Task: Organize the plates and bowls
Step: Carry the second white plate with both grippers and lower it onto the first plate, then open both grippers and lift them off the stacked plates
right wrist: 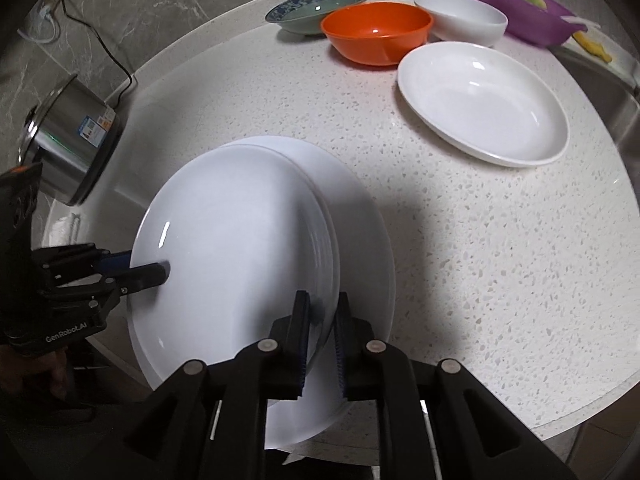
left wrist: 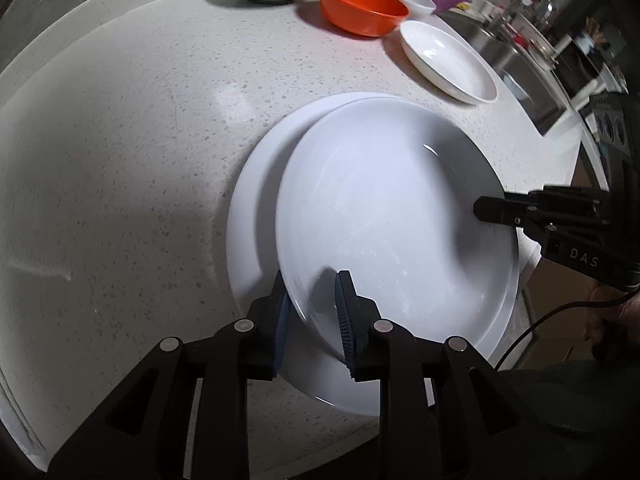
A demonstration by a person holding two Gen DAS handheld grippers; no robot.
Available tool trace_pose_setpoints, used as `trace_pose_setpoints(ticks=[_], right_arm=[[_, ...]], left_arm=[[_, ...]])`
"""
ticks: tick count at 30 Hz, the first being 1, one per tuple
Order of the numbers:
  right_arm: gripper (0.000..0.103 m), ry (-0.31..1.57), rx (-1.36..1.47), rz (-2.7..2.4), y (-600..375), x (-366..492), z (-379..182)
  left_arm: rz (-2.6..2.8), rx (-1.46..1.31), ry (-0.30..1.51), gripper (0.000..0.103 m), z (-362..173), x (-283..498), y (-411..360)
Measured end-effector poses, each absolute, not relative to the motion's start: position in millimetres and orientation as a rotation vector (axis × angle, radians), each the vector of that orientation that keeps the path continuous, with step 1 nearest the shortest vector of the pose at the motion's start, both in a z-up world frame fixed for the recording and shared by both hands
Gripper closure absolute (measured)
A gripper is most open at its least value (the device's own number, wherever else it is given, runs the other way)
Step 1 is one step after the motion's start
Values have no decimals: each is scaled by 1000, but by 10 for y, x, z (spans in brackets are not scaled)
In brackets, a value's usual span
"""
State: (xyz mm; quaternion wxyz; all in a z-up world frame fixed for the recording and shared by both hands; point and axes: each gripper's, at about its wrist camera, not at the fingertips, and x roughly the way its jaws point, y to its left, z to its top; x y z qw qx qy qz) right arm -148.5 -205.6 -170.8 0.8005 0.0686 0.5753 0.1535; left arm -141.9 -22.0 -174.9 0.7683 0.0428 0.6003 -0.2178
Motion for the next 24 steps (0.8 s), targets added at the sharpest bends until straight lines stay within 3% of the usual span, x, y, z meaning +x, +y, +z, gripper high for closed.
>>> trace_pose_setpoints(ticks=[5,15,18,20,24], right_arm=[[88,1238,93,303,-1966,-1511,-1688],[80,1242,50,257,-1841,-1528,-1659],[59,1229,68,272,-1831,-1535,-1632],[37,1215,72,279,-1815,-1544,-1604],[33,1147,115,284,-1870,-1587,-1455]], left_arm=[[-563,153,1305,36,-1737,-1469,-395],[-596,146,1320,27,-1713,-1383,-370],[-605,119,1324,24,-1677,-1360,-296],[-614,85,1319,11,-1609,-1333,-227],[-607,4,1200,0,-1310,-1171,-11]])
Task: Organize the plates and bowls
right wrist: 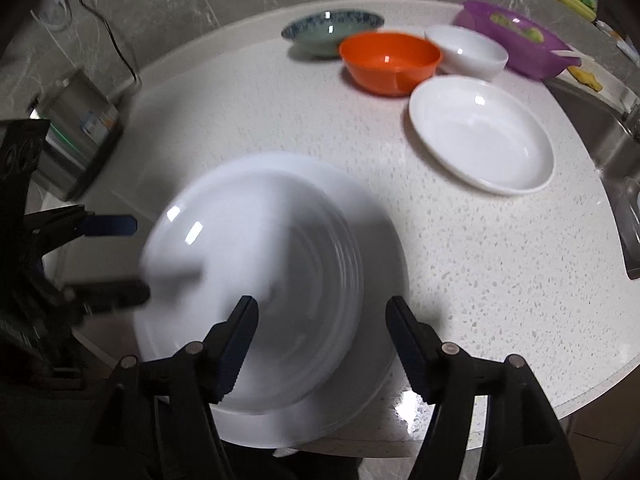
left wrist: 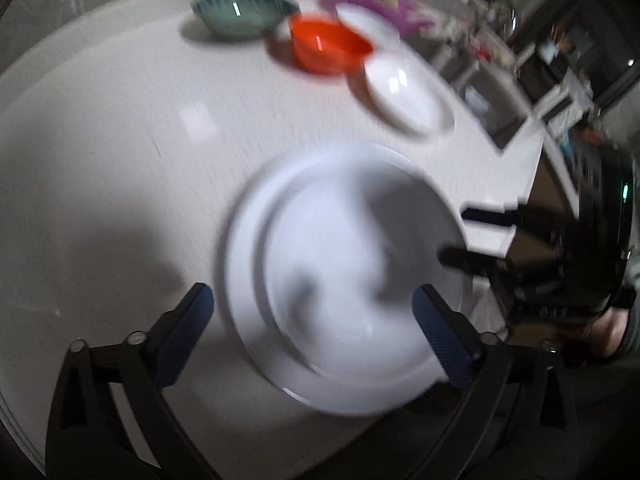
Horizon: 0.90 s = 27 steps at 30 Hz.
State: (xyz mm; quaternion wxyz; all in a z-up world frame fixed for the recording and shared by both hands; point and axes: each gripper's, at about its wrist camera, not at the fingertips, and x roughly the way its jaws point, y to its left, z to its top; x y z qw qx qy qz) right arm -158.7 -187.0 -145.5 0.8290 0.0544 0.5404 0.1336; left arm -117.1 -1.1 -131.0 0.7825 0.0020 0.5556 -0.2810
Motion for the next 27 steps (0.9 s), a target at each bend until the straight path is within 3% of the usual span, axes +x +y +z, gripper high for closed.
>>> trace_pose_setpoints(ticks=[3,6,9,16,27], right_arm=[[24,1076,209,273,-2051,-1631,-1286],[18,1018,339,271,-2347,-1612,-1154],[18,993,503,258,-2769,-1584,-1151],[19,914,715,249,-3980,-1226,-1190],[24,1086,831,492,-4666,-172,-1776]], left_arm=[[-601,11,1084,0,-1115,-1032,49],[-576,-37,1130,0,-1083,-806,72],[-538,-145,1232,0,-1143,-557,53],[-545,-287,1264,1,-1191,-276,-332],[-547,-211,1249,7,-1384,237,-1621]])
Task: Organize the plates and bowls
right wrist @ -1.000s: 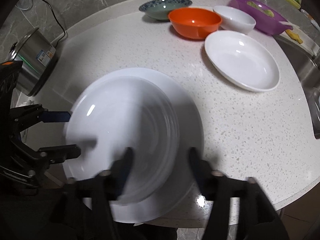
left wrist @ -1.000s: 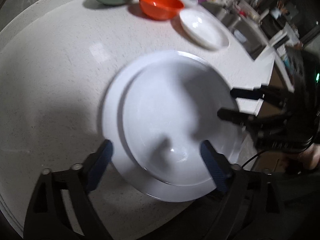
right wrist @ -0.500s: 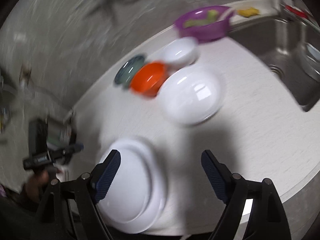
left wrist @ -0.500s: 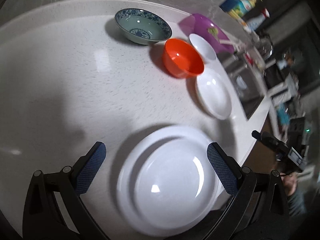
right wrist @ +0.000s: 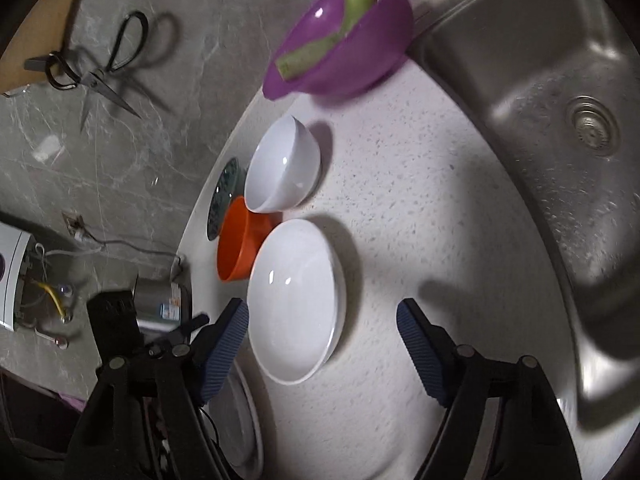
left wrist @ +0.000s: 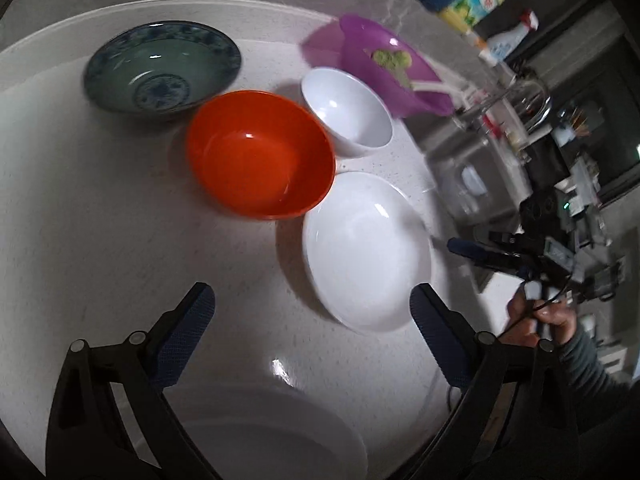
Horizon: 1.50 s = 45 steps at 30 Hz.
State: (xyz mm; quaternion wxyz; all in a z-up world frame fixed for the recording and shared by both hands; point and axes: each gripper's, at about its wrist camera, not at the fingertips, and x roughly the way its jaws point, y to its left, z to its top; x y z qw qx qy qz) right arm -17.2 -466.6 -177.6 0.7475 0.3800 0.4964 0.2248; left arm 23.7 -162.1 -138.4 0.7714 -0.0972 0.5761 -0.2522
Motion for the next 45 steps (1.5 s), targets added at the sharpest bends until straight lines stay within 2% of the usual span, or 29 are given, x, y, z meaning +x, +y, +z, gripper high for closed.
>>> trace_pose_setpoints(ticks=[2,10,12,16,21,24,25,27,29,31,32,35,45], right_arm=[[25,1104,826,532,-4638,-148,-1829],[30,1149,844,595,-4517,22,-2028],[32,1144,846,605,-4534,46,-2038],[33,1132,831,582,-4551,104,-2015],[38,1160,802,580,-4522,113,-2017],[48,1193,742,580,-4449,111,-2002],[53,1209,722,580,-4415,118,-1998],[63,1236,701,579,-4370,140,-2002],[77,1261,673,568,-4332,168,-2008],[85,1277,657,556,-4307,185,-2016],[89,1278,653,548,-4310,189,-2014],[91,1284,634,535,-4324,174,-1998],[91,1273,620,517,-4305,75,-1875]], left_arm=[[-542,-195,1274,18,-1468,298,-1730],[-550,-205,1341,25,-1773,408,-1932],[-557,-206,1345,31,-1818,440,-1964],[-564,-197,1367,63,-1902,495,-2030],[-566,-212,1379,66,-1991,562,-2104],[-572,-219,1378,66,-2014,600,-2131],[-575,-218,1377,66,-2012,600,-2129],[-581,-215,1383,76,-2032,609,-2164],[-577,-222,1383,83,-2044,626,-2166],[-567,-233,1385,85,-2039,636,-2164],[-562,-238,1386,89,-2039,645,-2150],[-549,-245,1391,95,-2047,656,-2131],[-535,-249,1378,95,-1929,555,-2132]])
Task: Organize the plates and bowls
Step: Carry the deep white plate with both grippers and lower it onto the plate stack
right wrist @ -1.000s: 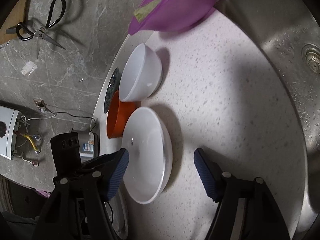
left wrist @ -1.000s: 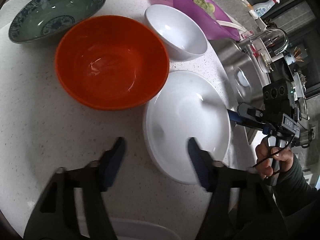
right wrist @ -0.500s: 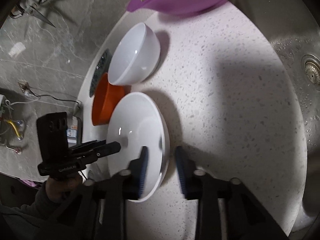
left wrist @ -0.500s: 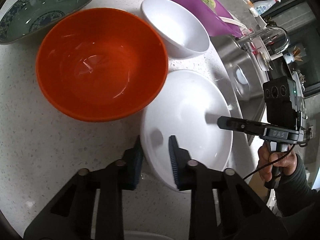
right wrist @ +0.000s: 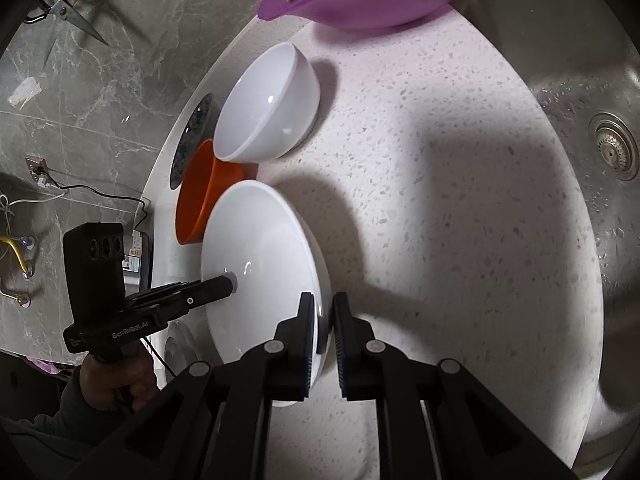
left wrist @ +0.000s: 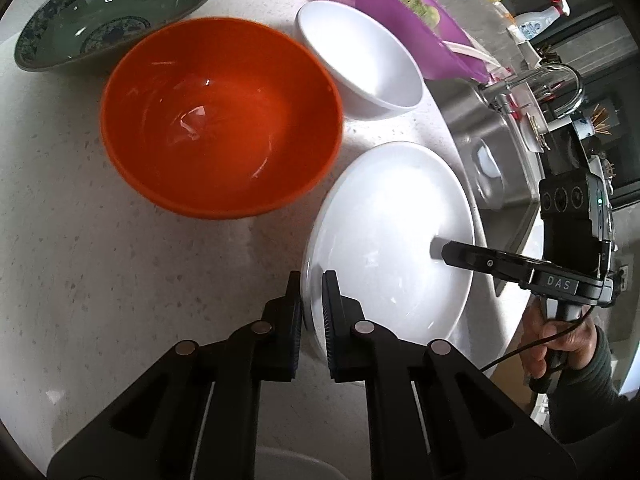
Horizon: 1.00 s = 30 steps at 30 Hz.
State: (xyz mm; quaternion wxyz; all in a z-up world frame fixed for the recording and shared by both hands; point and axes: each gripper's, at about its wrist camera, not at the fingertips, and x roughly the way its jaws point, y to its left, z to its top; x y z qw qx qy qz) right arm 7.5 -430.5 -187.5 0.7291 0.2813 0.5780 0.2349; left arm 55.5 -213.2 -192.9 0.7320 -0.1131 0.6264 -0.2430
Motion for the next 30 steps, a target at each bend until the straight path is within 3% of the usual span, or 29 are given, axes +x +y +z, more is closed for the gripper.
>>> trace_pose_setpoints(ticks=[8,15,30], right_arm=[[91,1250,626,547,-4127,-141,-1544],[91,1231,573,669,-3550,-243,-1155],[91,1359,408,813,-2255,-768,-1291]], left_arm=[[-539,-293,1319,95,-1481,308,-1886],[-455,-353,1279,95,-1145,-186,-1176],[-280,-414,1319,95,-1376,-1251,-109]])
